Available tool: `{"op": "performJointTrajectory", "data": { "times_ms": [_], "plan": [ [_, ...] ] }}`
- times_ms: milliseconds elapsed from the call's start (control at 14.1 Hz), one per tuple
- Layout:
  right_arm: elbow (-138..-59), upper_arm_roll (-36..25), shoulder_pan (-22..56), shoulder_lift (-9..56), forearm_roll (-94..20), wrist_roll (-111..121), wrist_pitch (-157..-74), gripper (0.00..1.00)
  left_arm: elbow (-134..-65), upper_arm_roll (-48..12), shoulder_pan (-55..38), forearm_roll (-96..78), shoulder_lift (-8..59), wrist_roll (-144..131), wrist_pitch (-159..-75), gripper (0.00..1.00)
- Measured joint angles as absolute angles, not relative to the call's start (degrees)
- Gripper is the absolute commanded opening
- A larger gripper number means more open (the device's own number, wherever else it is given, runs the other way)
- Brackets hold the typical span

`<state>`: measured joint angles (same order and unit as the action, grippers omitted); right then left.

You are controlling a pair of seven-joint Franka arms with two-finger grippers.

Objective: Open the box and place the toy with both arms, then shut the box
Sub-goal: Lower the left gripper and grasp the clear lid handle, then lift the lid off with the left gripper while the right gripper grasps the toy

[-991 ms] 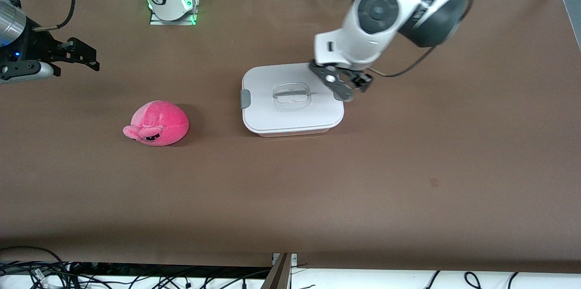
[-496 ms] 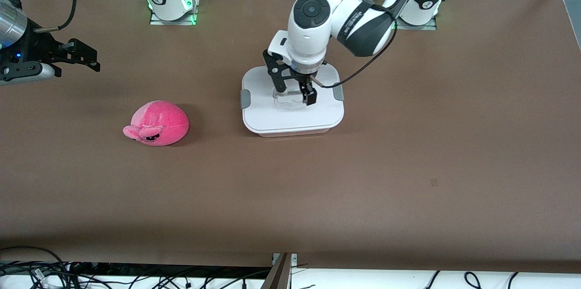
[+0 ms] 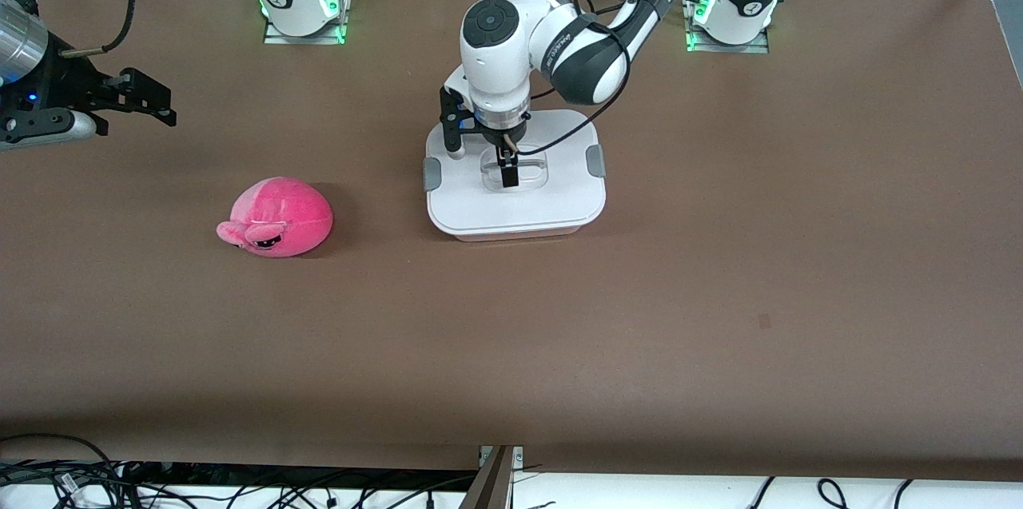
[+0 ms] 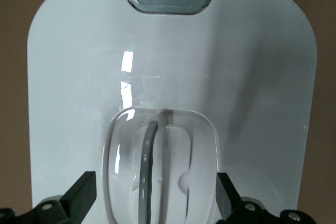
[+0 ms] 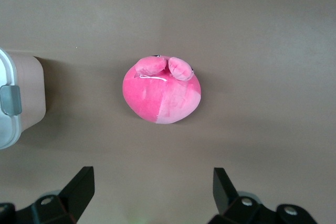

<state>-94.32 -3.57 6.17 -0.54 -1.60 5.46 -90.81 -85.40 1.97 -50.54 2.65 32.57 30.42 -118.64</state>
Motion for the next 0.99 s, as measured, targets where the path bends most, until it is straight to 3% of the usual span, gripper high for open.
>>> {"op": "performJointTrajectory", "data": {
  "times_ms": [142, 212, 354, 991],
  "plan": [
    [-94.32, -3.57, 6.17, -0.54, -1.60, 5.47, -90.81, 1.00, -85.40, 2.27, -50.34, 2.65, 32.62, 30.85, -118.59, 0.65],
    [-94.32, -3.57, 6.17, -0.54, -1.60, 5.49, -90.82, 1.00, -85.40, 2.33, -50.16, 2.65, 32.62, 30.99, -118.42, 0.34],
    [-94.31, -3.57, 6.17, -0.54, -1.60, 5.50, -90.82, 1.00, -85.37, 2.37, -50.02, 2.65, 32.60, 31.24, -117.22, 0.00],
    [-94.54, -3.56, 6.17, 1.03, -1.60, 5.50, -91.49, 1.00, -85.23, 2.36, -50.03, 2.65, 31.52, 31.78, -113.71, 0.00]
  ]
}}
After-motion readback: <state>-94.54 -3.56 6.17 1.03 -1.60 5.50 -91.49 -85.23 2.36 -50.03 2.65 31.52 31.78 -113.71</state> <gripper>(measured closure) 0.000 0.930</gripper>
